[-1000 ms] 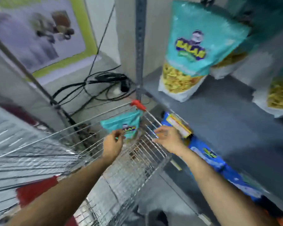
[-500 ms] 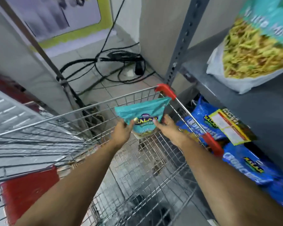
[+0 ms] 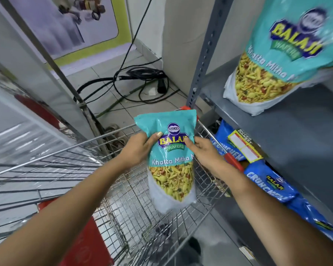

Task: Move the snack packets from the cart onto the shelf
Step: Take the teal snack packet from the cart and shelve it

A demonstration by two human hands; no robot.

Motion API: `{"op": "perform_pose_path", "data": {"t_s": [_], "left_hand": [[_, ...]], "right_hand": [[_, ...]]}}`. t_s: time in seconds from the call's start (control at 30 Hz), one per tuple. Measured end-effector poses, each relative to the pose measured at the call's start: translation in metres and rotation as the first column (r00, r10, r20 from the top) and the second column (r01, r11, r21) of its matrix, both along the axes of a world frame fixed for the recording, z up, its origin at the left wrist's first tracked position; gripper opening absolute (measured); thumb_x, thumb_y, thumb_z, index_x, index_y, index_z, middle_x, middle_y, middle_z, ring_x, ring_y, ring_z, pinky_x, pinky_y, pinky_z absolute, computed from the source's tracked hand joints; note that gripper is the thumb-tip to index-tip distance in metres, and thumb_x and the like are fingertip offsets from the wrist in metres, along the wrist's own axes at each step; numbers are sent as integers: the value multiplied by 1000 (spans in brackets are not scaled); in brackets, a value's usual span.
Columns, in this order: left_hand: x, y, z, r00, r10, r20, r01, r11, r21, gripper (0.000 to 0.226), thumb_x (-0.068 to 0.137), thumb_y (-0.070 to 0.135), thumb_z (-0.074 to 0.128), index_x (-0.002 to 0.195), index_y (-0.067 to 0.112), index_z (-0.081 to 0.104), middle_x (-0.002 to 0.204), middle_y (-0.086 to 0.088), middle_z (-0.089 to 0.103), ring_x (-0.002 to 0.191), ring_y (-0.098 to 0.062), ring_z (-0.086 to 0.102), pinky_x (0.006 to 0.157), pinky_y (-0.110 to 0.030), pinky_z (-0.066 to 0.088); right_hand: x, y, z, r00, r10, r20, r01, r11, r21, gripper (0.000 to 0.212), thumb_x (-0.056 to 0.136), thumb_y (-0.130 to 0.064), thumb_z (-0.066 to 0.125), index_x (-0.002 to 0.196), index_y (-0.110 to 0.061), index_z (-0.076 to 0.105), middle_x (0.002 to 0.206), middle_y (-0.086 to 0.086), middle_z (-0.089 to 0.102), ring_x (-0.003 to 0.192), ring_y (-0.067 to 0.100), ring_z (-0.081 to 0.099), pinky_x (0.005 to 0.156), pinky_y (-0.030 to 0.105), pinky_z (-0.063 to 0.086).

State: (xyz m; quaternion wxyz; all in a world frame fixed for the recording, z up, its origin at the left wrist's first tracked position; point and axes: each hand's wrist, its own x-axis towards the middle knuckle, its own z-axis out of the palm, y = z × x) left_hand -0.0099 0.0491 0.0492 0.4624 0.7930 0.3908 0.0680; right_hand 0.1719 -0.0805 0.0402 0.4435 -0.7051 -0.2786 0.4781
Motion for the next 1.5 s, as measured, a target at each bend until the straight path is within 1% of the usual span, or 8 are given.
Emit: {"op": "perform_pose_path", "data": {"t_s": [0.17,0.27,0.47,0.63,0.8,1.07,1.27,1.5], "left_hand": [[28,-25,80,973,-221,65,213,971,109,38,98,43,40,84,18,63,78,-1,72,72,-5,69,64,-31,54],[61,-47,123,938,-333,94,309,929,206,30,98,41,45,73,28,57,67,14,62,66,4,65,56,-13,43],[155,-84,171,811,-501,303,356,833,424,65,86,62,42,83,3,66,82,-15,75,79,-30,66,65,-32,50],[249,-124,193,700,-600,387,380,772,509,74,83,69,36,96,6,72,98,-17,77,98,-30,71,74,-43,53],[322,-149,189,633,-604,484,428,794,431,68,79,64,55,75,-3,69,79,-21,74,68,-18,64,66,-48,51],[353,-170,144,719,-483,500,392,876,282,77,76,75,58,95,1,69,89,-21,75,72,-18,65,69,-49,55],[274,-146,91,835,-105,541,-25,973,227,36,85,45,68,76,10,67,71,-4,70,68,-22,65,69,-44,54],[229,-83,41,914,229,335,-331,898,289,114,47,65,85,132,1,44,137,-19,49,130,-34,45,111,-48,38]], "right_hand": [[-1,-54,65,976,-210,53,199,967,158,21,91,-33,59,94,-15,70,93,1,78,82,15,70,81,41,56],[11,-93,104,925,-377,33,349,883,313,16,93,-16,57,97,-5,69,79,-10,77,76,5,70,70,25,57],[60,-162,162,749,-653,110,512,677,529,11,90,-12,60,85,-4,66,68,7,72,73,10,58,64,28,50],[106,-211,194,601,-780,175,510,542,668,9,92,-22,61,91,-13,65,84,4,70,79,13,58,71,31,49],[147,-235,187,483,-858,175,569,459,682,22,96,-7,55,80,-22,57,67,-21,68,64,-8,56,63,9,44],[174,-249,136,447,-883,143,634,426,646,17,92,-3,58,99,-19,56,88,-23,72,86,-7,63,79,12,48],[179,-266,94,675,-713,192,616,687,386,86,63,3,85,130,-26,40,124,-12,60,113,-3,60,87,11,50],[176,-253,59,608,-724,325,665,688,291,119,36,-52,94,136,-36,32,133,-10,57,125,12,55,108,45,44]]}}
